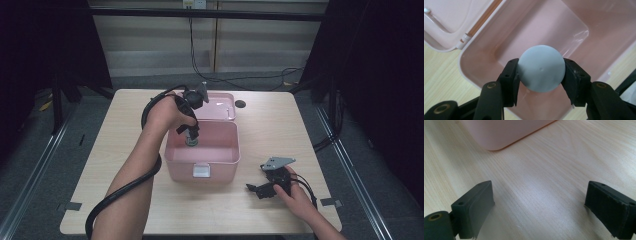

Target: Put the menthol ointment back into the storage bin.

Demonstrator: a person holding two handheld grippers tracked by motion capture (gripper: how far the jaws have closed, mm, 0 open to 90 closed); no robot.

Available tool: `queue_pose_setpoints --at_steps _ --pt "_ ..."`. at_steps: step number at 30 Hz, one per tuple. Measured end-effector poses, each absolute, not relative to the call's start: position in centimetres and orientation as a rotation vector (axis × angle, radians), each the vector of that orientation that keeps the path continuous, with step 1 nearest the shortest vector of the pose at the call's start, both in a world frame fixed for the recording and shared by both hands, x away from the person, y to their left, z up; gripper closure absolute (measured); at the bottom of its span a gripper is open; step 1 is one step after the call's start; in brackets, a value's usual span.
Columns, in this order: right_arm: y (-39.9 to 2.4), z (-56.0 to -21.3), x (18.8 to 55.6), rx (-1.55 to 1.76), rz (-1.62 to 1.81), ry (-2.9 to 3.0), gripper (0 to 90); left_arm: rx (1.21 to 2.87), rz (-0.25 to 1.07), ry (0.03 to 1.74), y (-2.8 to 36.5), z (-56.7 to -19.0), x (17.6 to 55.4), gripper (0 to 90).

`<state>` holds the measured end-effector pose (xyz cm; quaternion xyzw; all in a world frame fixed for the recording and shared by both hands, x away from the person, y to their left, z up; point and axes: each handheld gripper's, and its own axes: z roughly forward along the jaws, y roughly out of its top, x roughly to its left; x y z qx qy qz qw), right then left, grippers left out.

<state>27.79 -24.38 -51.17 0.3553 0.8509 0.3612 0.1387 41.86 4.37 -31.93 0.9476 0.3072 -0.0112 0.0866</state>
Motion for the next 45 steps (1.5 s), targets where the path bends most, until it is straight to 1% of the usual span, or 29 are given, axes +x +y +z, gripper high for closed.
queue_pose_setpoints --at_steps 5,7,8,10,13,17,25,32,35,42,45 --pt "-24.4 -51.2 27.8 1.027 1.045 2.46 7.7 2.815 -0.025 0.955 4.1 -32.8 42.3 50.5" --pt "-24.4 -51.2 27.8 1.027 1.044 2.46 7.6 2.793 -0.016 1.009 4.0 -33.2 42.4 50.5" --pt "-24.4 -51.2 27.8 1.027 1.044 2.46 7.6 2.799 -0.012 1.006 4.0 -33.3 42.5 50.4" --pt "-24.4 -51.2 27.8 1.027 1.044 2.46 7.7 2.774 -0.031 1.066 3.9 -33.7 42.6 50.5" --pt "-24.4 -51.2 27.8 1.027 1.045 2.46 7.6 2.773 -0.018 1.086 3.8 -34.1 42.8 50.5" --pt "-24.4 -51.2 27.8 1.027 1.045 2.46 7.7 2.754 -0.006 1.152 3.7 -34.5 43.1 50.5" --pt "-24.4 -51.2 27.8 1.028 1.044 2.46 7.7 2.679 -0.02 1.302 3.6 -35.9 43.4 50.5" --pt "-24.4 -51.2 27.8 1.027 1.042 2.46 7.7 2.645 0.017 1.356 3.3 -37.1 43.7 50.5" --pt "-24.4 -51.2 27.8 1.027 1.042 2.46 7.7 2.617 0.003 1.415 3.4 -37.6 43.8 50.5" --pt "-24.4 -51.2 27.8 1.027 1.045 2.46 7.7 2.575 0.017 1.481 3.6 -38.8 43.9 50.5" --pt "-24.4 -51.2 27.8 1.027 1.042 2.459 7.7 2.565 0.004 1.505 3.5 -39.3 43.9 50.5"
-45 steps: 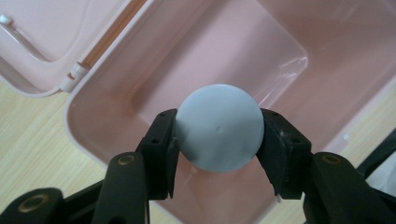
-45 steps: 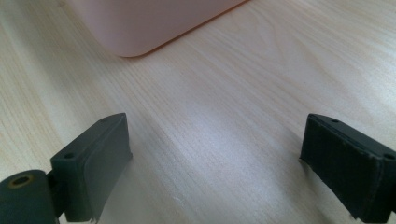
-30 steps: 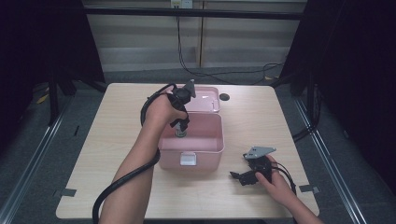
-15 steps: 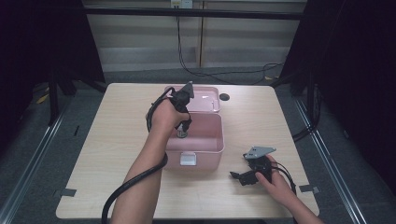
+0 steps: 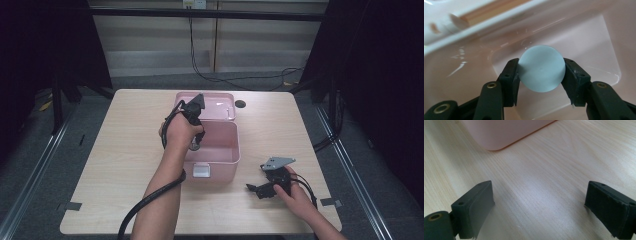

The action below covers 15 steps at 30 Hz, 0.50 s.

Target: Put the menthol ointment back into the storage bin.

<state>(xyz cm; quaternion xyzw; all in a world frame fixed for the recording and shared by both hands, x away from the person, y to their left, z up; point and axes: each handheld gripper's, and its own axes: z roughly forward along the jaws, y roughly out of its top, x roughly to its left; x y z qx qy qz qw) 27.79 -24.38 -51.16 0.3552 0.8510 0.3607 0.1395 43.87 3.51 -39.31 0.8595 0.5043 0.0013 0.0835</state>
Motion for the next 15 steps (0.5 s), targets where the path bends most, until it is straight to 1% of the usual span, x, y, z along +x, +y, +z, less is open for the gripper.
queue_pose_setpoints --at_steps 3,8,12,15 --pt "-24.4 -51.2 27.8 1.027 1.042 2.459 7.6 2.557 -0.001 1.514 3.4 -39.7 43.8 50.5" --pt "-24.4 -51.2 27.8 1.026 1.042 2.459 7.7 2.555 0.033 1.508 3.1 -40.0 43.8 50.4" --pt "-24.4 -51.2 27.8 1.026 1.042 2.459 7.7 2.549 0.026 1.526 2.8 -40.3 43.7 50.4" --pt "-24.4 -51.2 27.8 1.026 1.042 2.459 7.7 2.557 0.024 1.509 2.8 -40.7 43.8 50.4"
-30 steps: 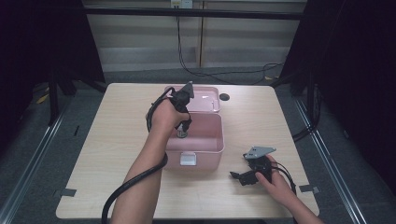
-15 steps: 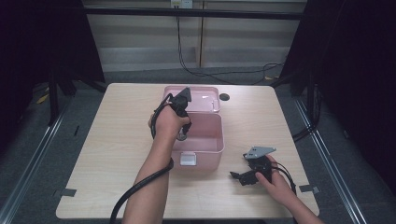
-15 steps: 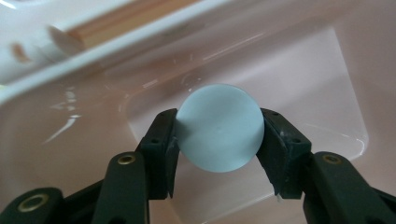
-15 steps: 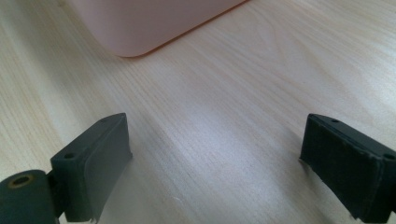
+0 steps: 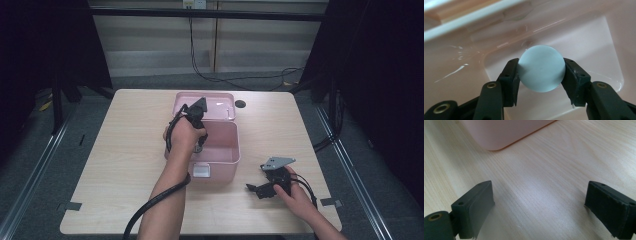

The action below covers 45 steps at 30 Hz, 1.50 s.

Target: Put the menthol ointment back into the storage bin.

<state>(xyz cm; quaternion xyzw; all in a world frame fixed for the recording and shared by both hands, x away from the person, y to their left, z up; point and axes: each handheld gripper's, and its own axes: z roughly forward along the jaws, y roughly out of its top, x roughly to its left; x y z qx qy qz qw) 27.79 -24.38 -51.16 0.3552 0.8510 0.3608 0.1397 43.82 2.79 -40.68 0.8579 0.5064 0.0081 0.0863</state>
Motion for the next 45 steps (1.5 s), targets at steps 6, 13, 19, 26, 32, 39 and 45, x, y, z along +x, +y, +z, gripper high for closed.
queue_pose_setpoints --at_steps 6,13,19,26,32,39,45 --pt "-24.4 -51.2 27.8 1.025 1.042 2.459 7.7 2.531 0.022 1.545 2.7 -41.3 43.7 50.4" --pt "-24.4 -51.2 27.8 1.025 1.044 2.459 7.7 2.522 0.039 1.558 2.7 -41.9 43.7 50.3" --pt "-24.4 -51.2 27.8 1.026 1.045 2.46 7.6 2.518 0.053 1.554 2.8 -42.4 43.7 50.3" --pt "-24.4 -51.2 27.8 1.026 1.046 2.458 7.7 2.523 0.056 1.547 2.8 -42.7 43.7 50.2" --pt "-24.4 -51.2 27.8 1.025 1.046 2.458 7.7 2.52 0.074 1.547 3.0 -42.8 43.8 50.2" --pt "-24.4 -51.2 27.8 1.026 1.046 2.458 7.7 2.513 0.092 1.543 3.1 -43.1 43.9 50.1" --pt "-24.4 -51.2 27.8 1.026 1.046 2.457 7.7 2.511 0.118 1.539 3.0 -43.1 43.9 50.0"
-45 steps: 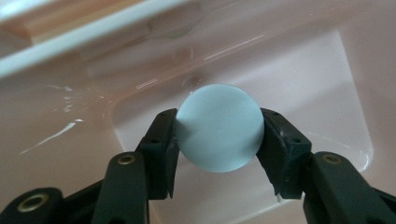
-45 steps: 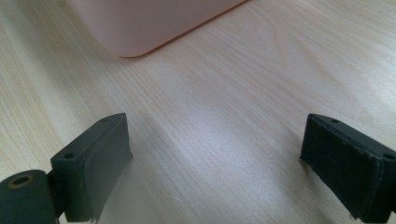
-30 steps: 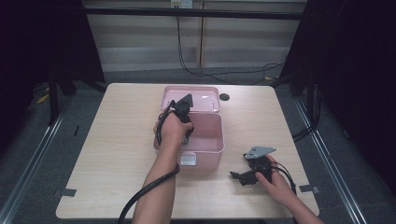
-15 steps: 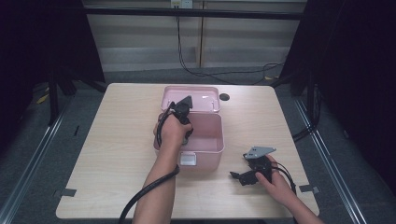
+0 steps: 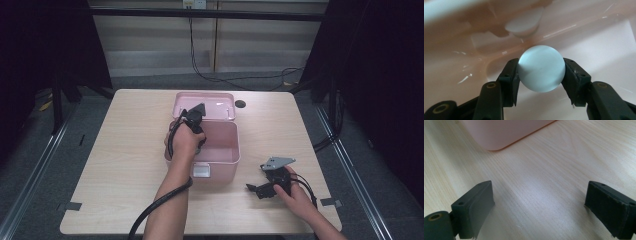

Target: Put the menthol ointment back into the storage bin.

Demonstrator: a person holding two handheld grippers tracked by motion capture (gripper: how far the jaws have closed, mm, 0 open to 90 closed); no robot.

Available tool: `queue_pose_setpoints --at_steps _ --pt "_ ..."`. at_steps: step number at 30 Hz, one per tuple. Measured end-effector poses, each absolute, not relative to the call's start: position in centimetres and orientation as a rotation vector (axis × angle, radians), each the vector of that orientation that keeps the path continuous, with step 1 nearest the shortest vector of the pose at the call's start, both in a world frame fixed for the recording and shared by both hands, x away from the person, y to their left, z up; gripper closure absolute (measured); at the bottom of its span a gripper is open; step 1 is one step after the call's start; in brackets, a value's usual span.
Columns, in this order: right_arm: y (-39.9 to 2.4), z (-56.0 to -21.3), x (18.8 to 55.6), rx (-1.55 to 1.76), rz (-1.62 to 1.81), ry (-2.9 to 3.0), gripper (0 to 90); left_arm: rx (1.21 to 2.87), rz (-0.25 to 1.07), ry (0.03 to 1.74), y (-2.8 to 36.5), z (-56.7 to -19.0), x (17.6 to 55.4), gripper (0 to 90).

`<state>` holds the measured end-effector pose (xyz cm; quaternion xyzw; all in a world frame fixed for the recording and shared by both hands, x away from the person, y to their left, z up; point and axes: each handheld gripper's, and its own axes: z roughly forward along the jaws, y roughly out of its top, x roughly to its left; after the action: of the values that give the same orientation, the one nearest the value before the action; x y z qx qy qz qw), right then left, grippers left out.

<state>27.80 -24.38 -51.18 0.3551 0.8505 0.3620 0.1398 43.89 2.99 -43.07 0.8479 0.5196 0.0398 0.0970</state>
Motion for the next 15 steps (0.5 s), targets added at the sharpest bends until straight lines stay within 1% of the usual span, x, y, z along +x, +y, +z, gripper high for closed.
queue_pose_setpoints --at_steps 4,5,9,15 --pt "-24.37 -51.18 27.8 1.026 1.046 2.458 7.6 2.497 0.138 1.531 3.0 -43.06 43.92 50.0" --pt "-24.37 -51.18 27.8 1.027 1.047 2.458 7.7 2.515 0.142 1.513 3.1 -43.0 43.99 49.9" --pt "-24.37 -51.18 27.8 1.027 1.047 2.458 7.7 2.497 0.119 1.53 3.16 -43.15 43.91 46.6" --pt "-24.37 -51.18 27.8 1.027 1.047 2.458 7.6 2.49 0.109 1.525 3.28 -43.12 43.86 45.7"
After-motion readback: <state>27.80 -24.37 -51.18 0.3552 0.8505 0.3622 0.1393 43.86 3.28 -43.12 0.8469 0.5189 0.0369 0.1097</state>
